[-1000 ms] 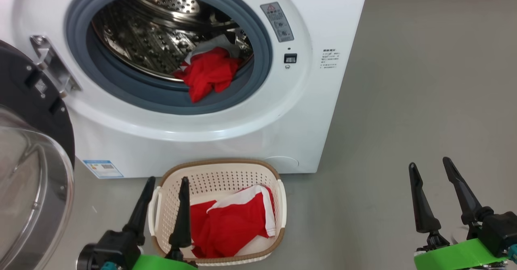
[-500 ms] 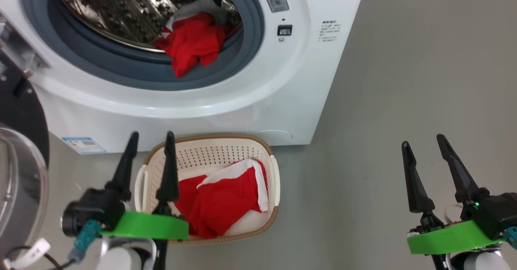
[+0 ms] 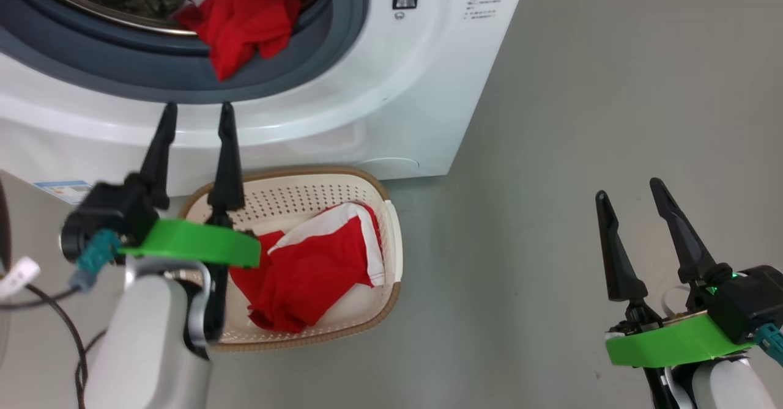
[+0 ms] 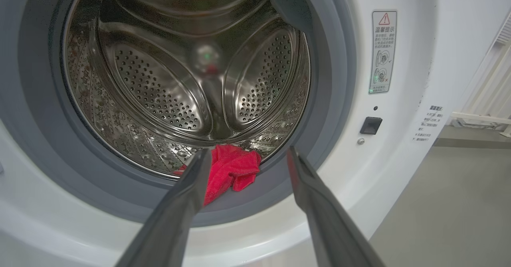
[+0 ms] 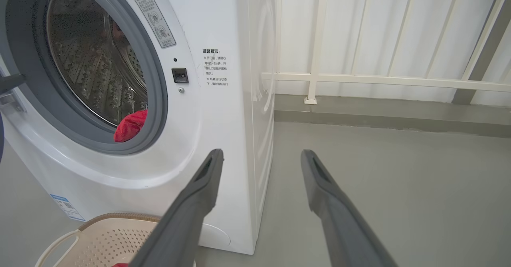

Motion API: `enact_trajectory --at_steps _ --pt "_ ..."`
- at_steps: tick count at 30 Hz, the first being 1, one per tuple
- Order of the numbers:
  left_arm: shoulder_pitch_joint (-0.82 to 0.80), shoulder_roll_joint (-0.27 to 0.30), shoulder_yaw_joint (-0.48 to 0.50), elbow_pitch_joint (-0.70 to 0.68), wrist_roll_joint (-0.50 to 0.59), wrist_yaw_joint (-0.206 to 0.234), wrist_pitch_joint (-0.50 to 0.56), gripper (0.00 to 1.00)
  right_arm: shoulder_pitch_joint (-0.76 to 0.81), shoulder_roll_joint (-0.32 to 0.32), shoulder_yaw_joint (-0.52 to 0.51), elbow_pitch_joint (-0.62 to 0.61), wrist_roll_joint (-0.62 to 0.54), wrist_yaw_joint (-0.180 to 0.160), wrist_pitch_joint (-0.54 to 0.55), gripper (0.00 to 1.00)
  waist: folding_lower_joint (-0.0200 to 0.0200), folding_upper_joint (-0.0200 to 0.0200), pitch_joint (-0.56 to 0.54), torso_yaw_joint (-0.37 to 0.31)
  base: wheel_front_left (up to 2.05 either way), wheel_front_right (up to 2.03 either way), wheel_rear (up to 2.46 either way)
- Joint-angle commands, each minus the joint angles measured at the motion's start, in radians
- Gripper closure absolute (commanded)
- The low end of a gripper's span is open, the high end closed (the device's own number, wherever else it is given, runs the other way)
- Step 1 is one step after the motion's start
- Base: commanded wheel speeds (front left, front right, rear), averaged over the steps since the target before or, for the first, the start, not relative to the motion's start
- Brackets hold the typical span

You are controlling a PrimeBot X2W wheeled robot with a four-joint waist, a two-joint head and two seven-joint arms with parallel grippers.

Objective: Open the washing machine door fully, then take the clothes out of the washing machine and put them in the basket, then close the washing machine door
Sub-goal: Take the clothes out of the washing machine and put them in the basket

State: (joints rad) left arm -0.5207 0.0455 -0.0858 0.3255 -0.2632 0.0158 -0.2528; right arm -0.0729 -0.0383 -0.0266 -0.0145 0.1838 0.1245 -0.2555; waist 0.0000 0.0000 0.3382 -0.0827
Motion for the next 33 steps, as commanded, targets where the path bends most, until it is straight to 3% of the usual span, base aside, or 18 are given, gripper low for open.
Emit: enact_trajectory --at_steps 1,20,33 --pt "-0.052 0.029 0.038 0.006 -0.009 -0.012 -0.009 0.0 -0.032 -0.012 0.028 -0.023 0.008 0.006 -0.006 0.0 0.0 0.0 0.028 -0.022 0.0 0.0 0.0" --pt "-0.467 0.115 0.027 0.406 -0.029 -0.071 0.092 0.0 -0.078 -0.012 0.069 -0.015 0.018 0.006 -0.006 0.0 0.0 0.0 0.135 -0.085 0.0 0.0 0.0" --pt "-0.699 0.168 -0.024 0.649 0.023 -0.055 0.147 0.0 -0.118 -0.012 0.11 0.0 0.027 0.006 -0.006 0.0 0.0 0.0 0.199 -0.145 0.0 0.0 0.0"
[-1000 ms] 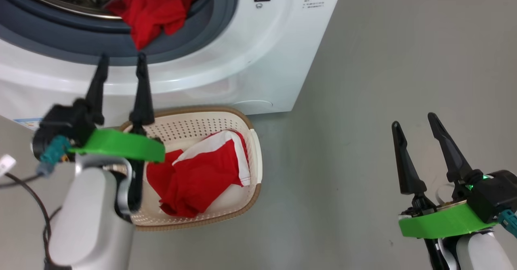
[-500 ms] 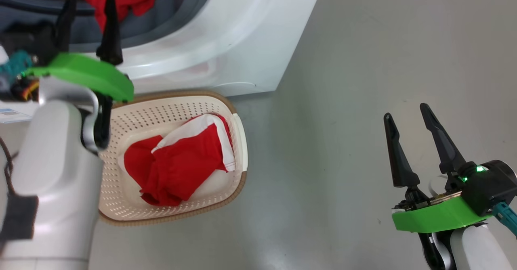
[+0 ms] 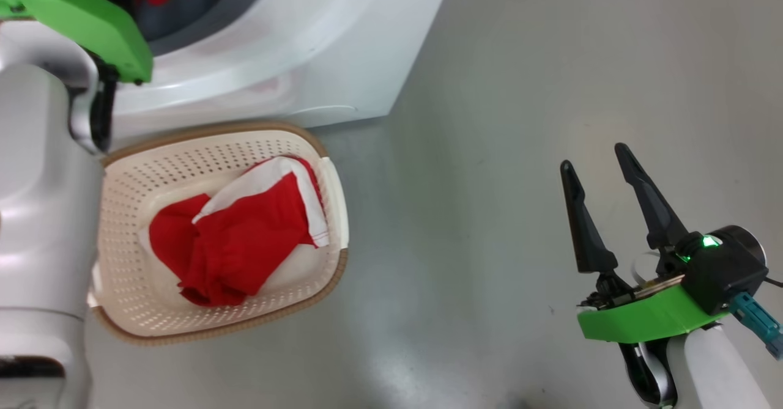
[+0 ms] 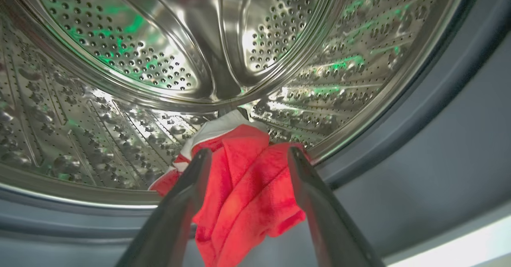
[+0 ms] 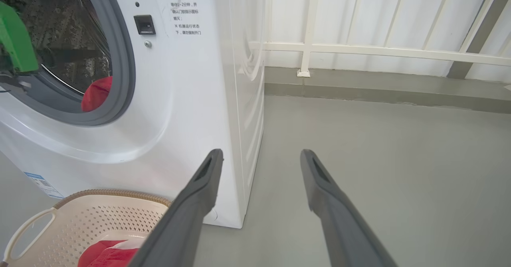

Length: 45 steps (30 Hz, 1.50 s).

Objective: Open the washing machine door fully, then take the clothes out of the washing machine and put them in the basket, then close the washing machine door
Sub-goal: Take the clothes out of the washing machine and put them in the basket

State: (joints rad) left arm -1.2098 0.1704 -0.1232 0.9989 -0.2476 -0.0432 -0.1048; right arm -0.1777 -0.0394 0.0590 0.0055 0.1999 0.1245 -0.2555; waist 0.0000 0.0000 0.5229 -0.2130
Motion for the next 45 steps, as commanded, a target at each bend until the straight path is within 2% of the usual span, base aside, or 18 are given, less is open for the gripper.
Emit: enact_trajectory --at_steps 1,15,19,23,30,31,32,33,41,45 --pt "-0.023 0.048 0.008 -0.004 0.012 0.005 0.009 0.0 -0.016 -0.011 0.028 -0.019 0.013 0.006 -0.006 0.0 0.0 0.0 0.018 -0.021 0.0 0.0 0.0" --pt "-0.134 0.12 -0.06 0.215 0.068 0.034 0.126 0.0 -0.046 -0.011 0.069 0.0 0.031 0.006 -0.006 0.0 0.0 0.0 0.051 -0.083 0.0 0.0 0.0" --pt "-0.137 0.138 -0.066 0.244 0.067 0.036 0.153 0.0 -0.05 -0.011 0.081 0.003 0.038 0.006 -0.006 0.0 0.0 0.0 0.056 -0.096 0.0 0.0 0.0" --pt "-0.132 0.154 -0.068 0.262 0.064 0.059 0.181 0.0 -0.053 -0.011 0.089 0.004 0.043 0.006 -0.006 0.0 0.0 0.0 0.059 -0.108 0.0 0.0 0.0" --pt "-0.132 0.152 -0.075 0.273 0.055 0.07 0.202 0.0 -0.055 -0.011 0.09 0.005 0.047 0.006 -0.006 0.0 0.0 0.0 0.062 -0.111 0.0 0.0 0.0" --pt "-0.132 0.151 -0.072 0.274 0.049 0.065 0.203 0.09 -0.055 -0.011 0.09 0.005 0.047 0.006 -0.006 0.0 0.0 0.0 0.063 -0.111 0.0 0.0 0.0" --pt "-0.133 0.15 -0.07 0.275 0.043 0.06 0.203 0.69 -0.055 -0.011 0.089 0.005 0.048 0.006 -0.006 0.0 0.0 0.0 0.063 -0.111 0.0 0.0 0.0" --pt "-0.133 0.148 -0.07 0.276 0.041 0.055 0.205 1.0 -0.056 -0.011 0.089 0.004 0.049 0.006 -0.006 0.0 0.0 0.0 0.063 -0.11 0.0 0.0 0.0" --pt "-0.141 0.145 -0.074 0.272 0.026 0.036 0.177 1.0 -0.059 -0.011 0.087 0.003 0.049 0.006 -0.006 0.0 0.0 0.0 0.061 -0.103 0.0 0.0 0.0" --pt "-0.148 0.138 -0.071 0.251 0.013 0.032 0.095 1.0 -0.06 -0.011 0.082 0.004 0.049 0.006 -0.006 0.0 0.0 0.0 0.058 -0.092 0.0 0.0 0.0"
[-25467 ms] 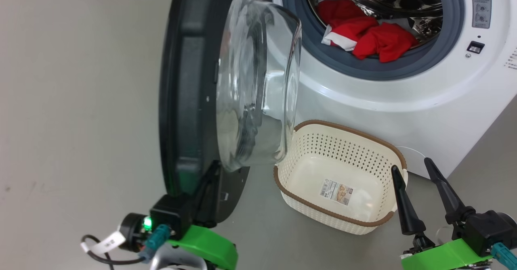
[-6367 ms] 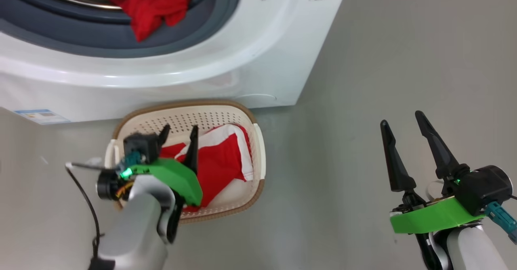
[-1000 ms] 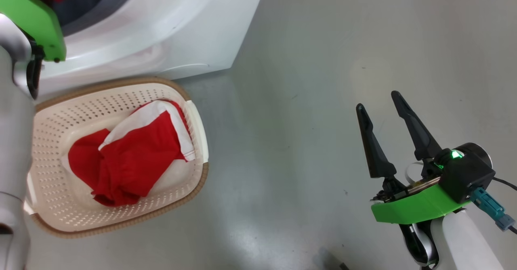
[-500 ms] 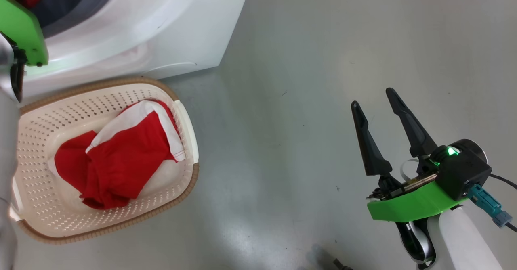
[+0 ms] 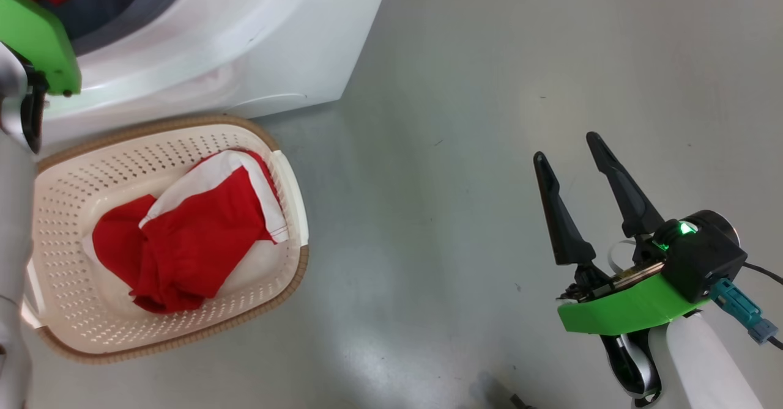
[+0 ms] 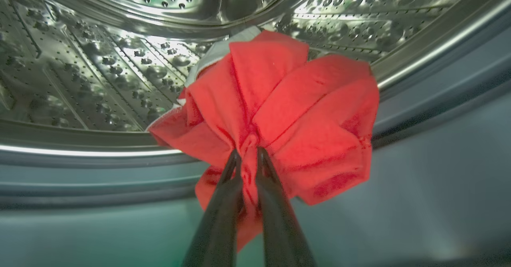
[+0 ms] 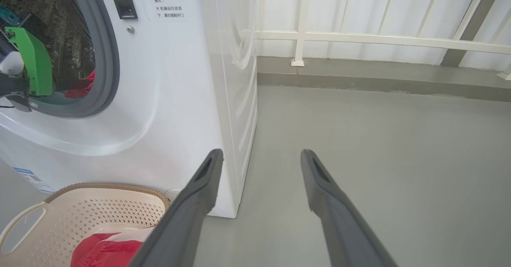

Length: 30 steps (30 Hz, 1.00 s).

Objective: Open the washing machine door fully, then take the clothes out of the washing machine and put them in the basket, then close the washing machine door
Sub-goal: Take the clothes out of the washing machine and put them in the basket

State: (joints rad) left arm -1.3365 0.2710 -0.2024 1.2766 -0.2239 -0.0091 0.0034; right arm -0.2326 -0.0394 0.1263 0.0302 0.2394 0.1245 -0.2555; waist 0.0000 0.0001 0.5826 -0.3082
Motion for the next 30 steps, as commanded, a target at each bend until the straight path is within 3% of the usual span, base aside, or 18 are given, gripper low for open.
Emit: enact_trajectory --at_steps 1,12,23,30 --pt "-0.02 0.035 0.009 -0.031 -0.014 -0.006 -0.03 1.0 -0.005 -0.011 0.014 -0.021 0.009 0.006 -0.006 0.0 0.0 -0.0001 -0.004 0.006 0.0 0.0 0.0" --pt "0.043 0.024 0.042 -0.114 -0.065 -0.033 -0.249 1.0 0.004 -0.011 -0.005 -0.017 0.001 0.006 -0.006 0.0 0.0 -0.0001 -0.041 0.046 0.0 0.0 0.0" --pt "0.264 -0.011 0.118 -0.447 -0.089 -0.018 -0.265 1.0 0.025 -0.011 -0.025 -0.016 -0.017 0.006 -0.006 0.0 0.0 -0.0001 -0.101 0.097 0.0 0.0 0.0" --pt "0.415 -0.044 0.14 -0.575 -0.084 -0.02 -0.265 1.0 0.047 -0.011 -0.039 -0.014 -0.03 0.006 -0.006 0.0 0.0 -0.0001 -0.154 0.127 0.0 0.0 0.0"
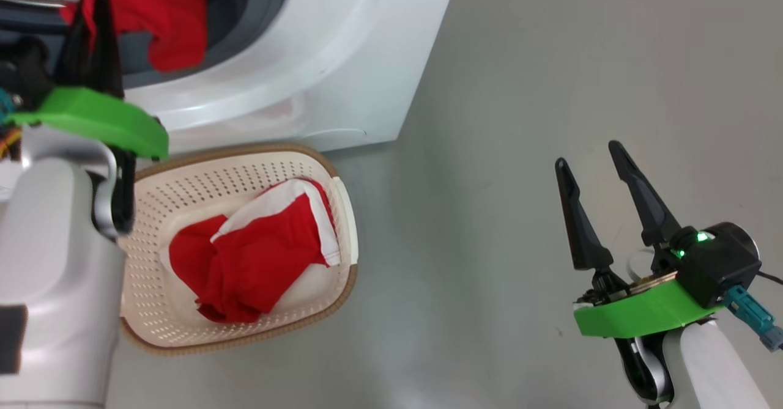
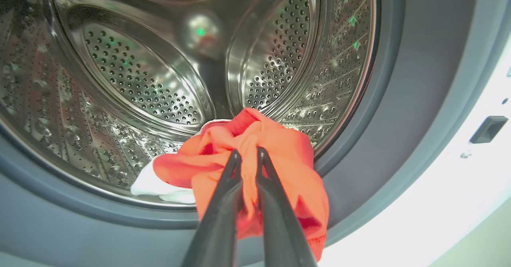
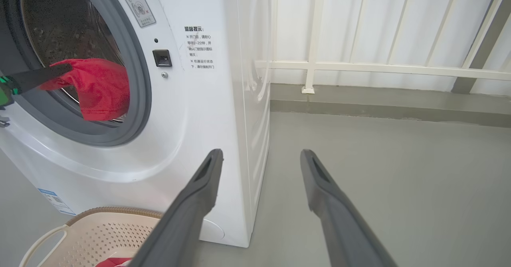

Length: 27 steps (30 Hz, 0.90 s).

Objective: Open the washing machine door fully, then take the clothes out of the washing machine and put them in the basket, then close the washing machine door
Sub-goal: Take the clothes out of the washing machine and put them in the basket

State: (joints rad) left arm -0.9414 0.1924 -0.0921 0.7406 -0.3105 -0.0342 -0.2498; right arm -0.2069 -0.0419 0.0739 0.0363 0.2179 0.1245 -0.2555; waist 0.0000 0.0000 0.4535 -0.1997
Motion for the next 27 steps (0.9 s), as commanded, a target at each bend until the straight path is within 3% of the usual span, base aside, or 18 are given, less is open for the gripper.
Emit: enact_trajectory --at_steps 1,27 --pt "0.039 0.032 0.035 -0.052 0.002 0.005 -0.012 1.0 0.024 -0.008 0.012 -0.02 -0.011 0.006 -0.006 0.0 0.0 0.0 -0.034 0.021 0.0 0.0 0.0" --pt "0.437 -0.037 0.068 -0.411 0.032 0.017 -0.012 1.0 0.108 -0.008 -0.065 -0.037 -0.033 0.006 -0.006 0.0 0.0 0.0 -0.195 0.114 0.0 0.0 0.0"
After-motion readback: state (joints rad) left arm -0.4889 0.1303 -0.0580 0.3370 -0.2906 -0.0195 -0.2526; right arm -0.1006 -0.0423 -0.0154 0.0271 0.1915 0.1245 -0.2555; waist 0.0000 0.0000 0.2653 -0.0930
